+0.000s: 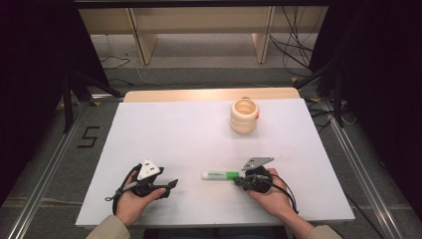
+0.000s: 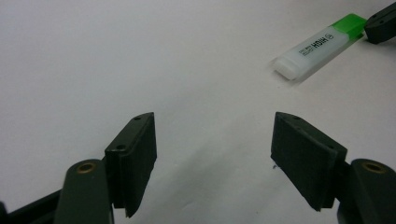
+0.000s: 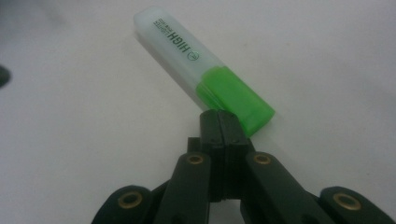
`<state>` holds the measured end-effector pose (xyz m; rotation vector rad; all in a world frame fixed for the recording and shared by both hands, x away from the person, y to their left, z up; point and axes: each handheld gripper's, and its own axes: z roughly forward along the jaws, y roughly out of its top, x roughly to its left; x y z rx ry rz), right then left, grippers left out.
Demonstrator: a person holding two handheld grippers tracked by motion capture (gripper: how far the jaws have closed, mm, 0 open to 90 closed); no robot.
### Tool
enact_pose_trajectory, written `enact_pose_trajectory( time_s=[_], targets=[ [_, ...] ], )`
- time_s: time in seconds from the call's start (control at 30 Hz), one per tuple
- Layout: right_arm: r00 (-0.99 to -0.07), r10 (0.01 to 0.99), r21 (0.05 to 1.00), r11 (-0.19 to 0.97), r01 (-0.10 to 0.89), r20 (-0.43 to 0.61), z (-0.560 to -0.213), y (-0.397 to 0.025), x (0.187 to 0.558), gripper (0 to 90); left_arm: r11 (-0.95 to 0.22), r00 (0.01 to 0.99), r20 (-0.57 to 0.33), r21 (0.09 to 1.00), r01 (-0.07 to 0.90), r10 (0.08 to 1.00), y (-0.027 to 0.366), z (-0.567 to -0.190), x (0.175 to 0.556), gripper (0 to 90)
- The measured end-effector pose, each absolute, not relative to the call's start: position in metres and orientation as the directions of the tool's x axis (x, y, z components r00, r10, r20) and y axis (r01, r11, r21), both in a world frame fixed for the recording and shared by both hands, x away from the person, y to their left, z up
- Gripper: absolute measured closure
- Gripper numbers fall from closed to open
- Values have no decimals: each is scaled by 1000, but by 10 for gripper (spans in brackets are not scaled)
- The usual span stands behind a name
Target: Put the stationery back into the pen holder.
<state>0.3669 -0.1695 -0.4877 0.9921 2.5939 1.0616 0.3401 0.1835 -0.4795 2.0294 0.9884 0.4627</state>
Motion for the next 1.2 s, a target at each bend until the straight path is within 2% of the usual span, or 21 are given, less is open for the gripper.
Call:
enact_pose_trajectory(
  time_s=[1.2],
  targets=[
    [-693, 720, 699, 478, 532, 36, -490, -157, 397, 900, -377, 646, -25, 795, 475, 763, 177, -481, 340, 315]
  ],
)
